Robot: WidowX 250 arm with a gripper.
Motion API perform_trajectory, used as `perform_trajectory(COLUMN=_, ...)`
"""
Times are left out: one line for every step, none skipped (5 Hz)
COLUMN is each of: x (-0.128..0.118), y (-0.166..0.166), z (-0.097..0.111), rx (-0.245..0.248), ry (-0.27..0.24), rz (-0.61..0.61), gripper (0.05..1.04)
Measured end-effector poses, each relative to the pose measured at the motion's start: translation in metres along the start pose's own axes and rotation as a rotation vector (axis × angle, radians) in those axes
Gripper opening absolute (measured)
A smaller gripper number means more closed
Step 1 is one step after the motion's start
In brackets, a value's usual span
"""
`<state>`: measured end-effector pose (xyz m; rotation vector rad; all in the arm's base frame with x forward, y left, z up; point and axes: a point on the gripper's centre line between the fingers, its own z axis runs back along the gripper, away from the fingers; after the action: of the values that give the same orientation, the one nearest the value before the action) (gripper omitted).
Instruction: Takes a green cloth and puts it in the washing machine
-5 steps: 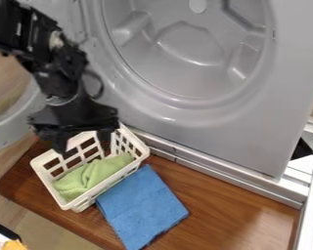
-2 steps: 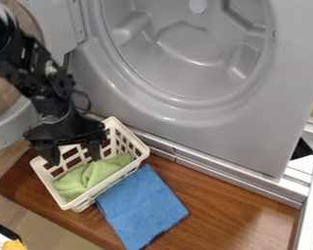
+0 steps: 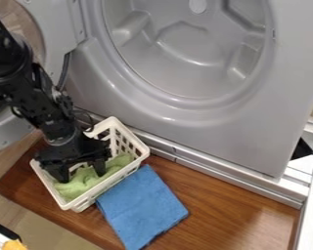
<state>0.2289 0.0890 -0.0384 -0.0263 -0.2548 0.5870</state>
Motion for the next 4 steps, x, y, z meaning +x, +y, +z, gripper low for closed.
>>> perform_trajectory(x=-0.0061, y=-0.0019, z=-0.0081, rx=-0.016, ry=0.031, rz=0.002, gripper=0.950)
perform_trajectory(x=-0.0062, y=0.0006, z=-0.0080, rx=0.009, ry=0.028, rz=0.018, gripper=0.662)
perform_trajectory(x=-0.0113, y=-0.0018, z=-0.0080, rx=0.023, ry=0.051, rz=0.008, gripper=0.358)
perform_trajectory(x=-0.0127, y=-0.0051, z=-0.0042, rx=0.020, ry=0.051, rz=0.012, gripper=0.148)
